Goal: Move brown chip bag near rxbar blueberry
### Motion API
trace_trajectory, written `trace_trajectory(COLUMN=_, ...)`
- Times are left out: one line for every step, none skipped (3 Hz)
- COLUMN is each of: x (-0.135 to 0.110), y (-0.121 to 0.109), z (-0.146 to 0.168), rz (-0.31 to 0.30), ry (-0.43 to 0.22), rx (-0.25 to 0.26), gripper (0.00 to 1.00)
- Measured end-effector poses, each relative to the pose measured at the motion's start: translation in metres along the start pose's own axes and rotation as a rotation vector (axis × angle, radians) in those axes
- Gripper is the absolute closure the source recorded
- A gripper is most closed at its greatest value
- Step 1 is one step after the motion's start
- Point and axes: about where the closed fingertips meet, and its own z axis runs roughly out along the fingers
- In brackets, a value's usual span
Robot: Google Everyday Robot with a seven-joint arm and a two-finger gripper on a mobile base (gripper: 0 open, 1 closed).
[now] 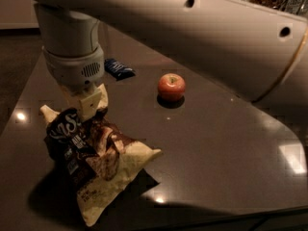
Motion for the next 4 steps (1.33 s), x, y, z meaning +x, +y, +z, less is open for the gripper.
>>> trace_trajectory(x=-0.001, y=-0.016, z=-0.005, rz=0.004, ry=-0.002, rx=0.021, gripper=1.00)
trace_trajectory(x=0.002, y=-0.044, z=-0.012, rz=0.034, ry=-0.017, rx=0.047, gripper=1.00)
trace_trajectory(x=0.003, y=-0.076, z=-0.023, rz=0.067, ry=-0.050, rx=0.083, gripper=1.00)
trace_trajectory(x=0.009, y=-0.103, z=-0.031, rz=0.103, ry=-0.074, rx=0.114, gripper=1.00)
